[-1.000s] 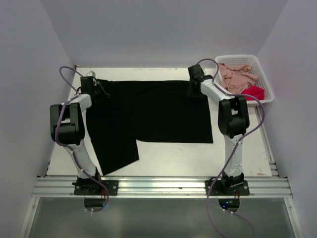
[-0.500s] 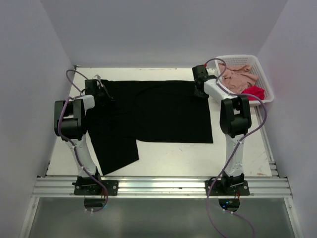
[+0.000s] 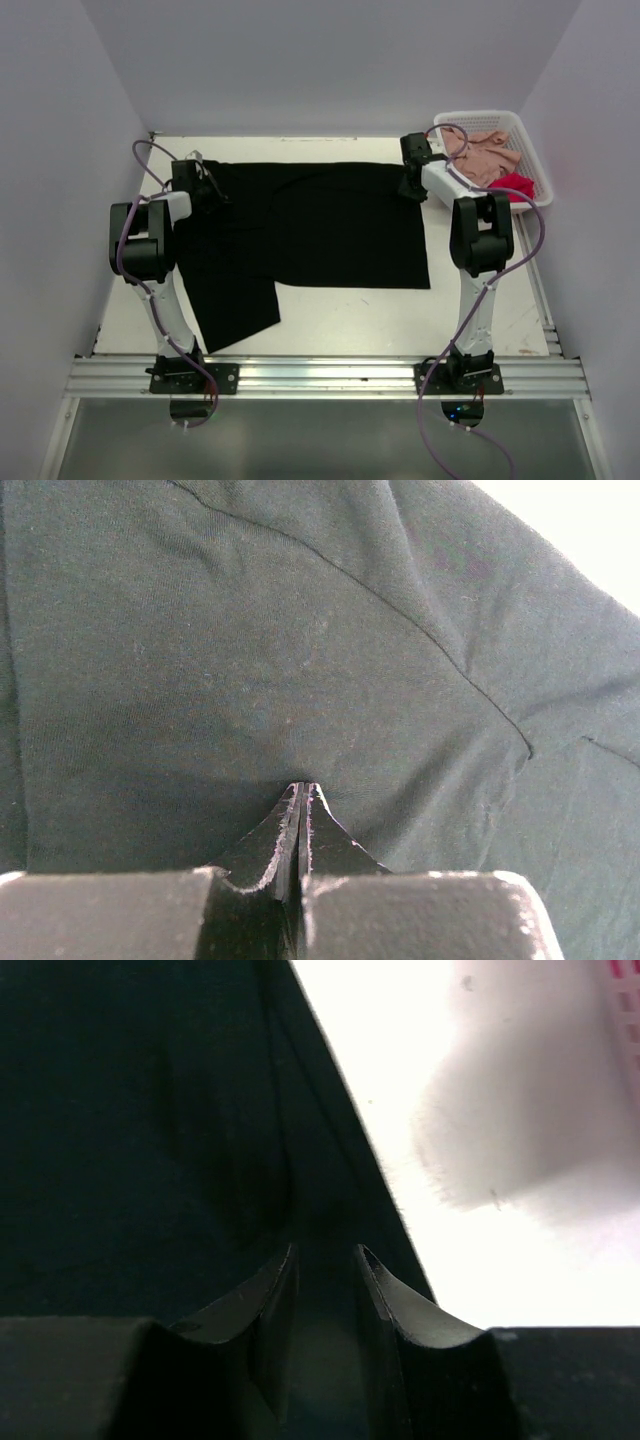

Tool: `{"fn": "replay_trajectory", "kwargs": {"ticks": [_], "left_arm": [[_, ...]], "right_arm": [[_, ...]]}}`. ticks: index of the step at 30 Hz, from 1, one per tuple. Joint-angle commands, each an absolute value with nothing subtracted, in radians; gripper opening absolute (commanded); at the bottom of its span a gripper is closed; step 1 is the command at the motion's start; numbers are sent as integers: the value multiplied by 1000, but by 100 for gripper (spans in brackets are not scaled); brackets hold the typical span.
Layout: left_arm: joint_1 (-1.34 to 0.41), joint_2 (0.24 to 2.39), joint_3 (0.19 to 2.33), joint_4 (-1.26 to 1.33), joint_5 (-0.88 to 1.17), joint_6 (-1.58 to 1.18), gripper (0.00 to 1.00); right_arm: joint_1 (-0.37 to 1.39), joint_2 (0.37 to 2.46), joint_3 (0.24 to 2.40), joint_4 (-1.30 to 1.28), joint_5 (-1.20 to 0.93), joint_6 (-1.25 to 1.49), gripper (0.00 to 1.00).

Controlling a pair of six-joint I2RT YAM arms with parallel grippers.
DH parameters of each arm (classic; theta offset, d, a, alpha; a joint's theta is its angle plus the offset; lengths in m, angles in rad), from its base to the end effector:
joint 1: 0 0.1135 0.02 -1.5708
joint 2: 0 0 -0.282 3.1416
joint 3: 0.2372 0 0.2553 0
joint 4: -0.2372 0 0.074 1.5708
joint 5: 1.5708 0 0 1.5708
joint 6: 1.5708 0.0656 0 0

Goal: Fold and stack the t-shirts
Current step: Fold the flattened tshirt in 1/3 of the way

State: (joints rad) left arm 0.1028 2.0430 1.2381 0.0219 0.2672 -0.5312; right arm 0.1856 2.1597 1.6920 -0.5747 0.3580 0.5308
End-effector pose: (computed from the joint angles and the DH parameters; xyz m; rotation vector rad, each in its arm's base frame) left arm 0.4602 0.0301 0.1305 -0.6144 2.2987 -0.5219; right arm 0.4892 0.0685 0.1727 0.5544 2.4616 -0.1881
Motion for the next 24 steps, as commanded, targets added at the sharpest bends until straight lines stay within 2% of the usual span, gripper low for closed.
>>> {"fn": "replay_trajectory", "kwargs": {"ticks": [1, 18, 24], "left_arm": [[106, 2033, 1246, 15, 198, -511, 0], [109, 2045, 1249, 3, 184, -503, 0], [114, 2046, 1250, 2, 183, -505, 0]], "right_arm": [[179, 2134, 1698, -517, 264, 532, 32], [170, 2281, 1848, -558, 195, 540, 29], [170, 2258, 1832, -561, 236, 528, 21]]}}
